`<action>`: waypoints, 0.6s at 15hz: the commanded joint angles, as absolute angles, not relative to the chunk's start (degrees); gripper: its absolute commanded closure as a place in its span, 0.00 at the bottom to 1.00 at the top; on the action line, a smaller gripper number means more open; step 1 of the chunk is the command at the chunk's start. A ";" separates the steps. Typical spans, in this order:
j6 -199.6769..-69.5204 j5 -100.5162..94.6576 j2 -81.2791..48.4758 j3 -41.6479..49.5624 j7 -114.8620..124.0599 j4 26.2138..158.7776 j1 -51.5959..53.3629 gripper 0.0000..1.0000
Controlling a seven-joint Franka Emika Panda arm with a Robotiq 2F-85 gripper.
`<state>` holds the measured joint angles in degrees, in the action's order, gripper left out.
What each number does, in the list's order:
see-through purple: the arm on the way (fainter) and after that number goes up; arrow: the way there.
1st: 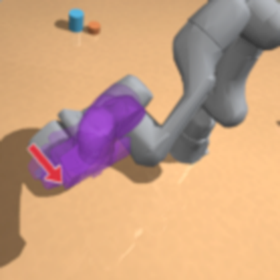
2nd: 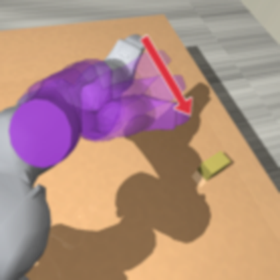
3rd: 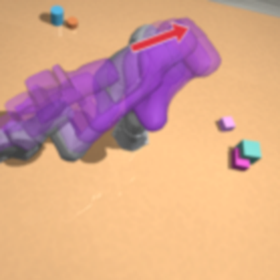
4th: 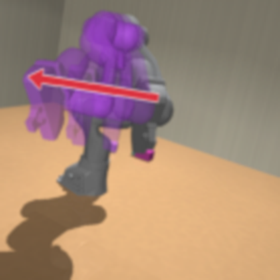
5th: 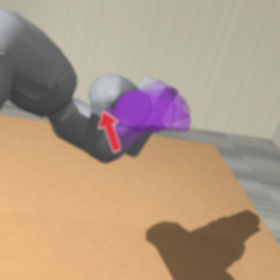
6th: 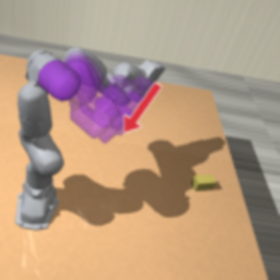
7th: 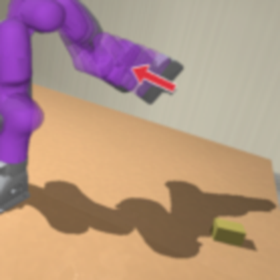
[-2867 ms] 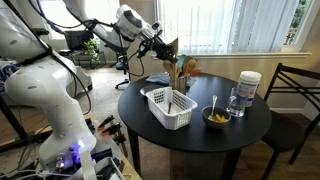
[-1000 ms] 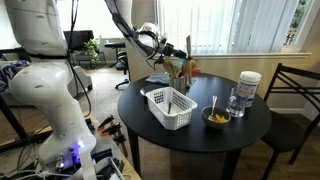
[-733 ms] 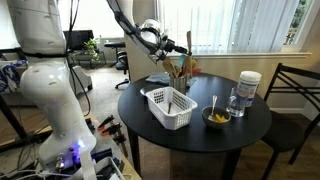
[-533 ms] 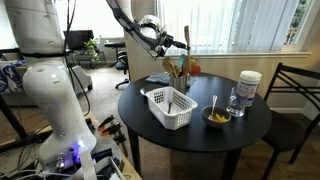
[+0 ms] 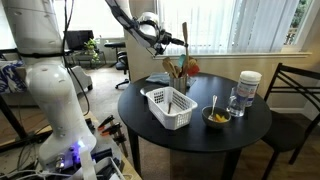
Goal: Take the wooden spoon out of the basket and put it into the metal bucket
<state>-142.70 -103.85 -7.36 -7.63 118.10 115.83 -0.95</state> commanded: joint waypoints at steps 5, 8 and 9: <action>-147.67 -103.20 -5.99 -6.13 121.21 116.68 0.46 0.92; -148.97 -103.44 -5.98 -7.21 122.25 116.86 -0.13 0.92; -149.10 -103.58 -5.94 -7.22 122.43 116.97 -0.07 0.92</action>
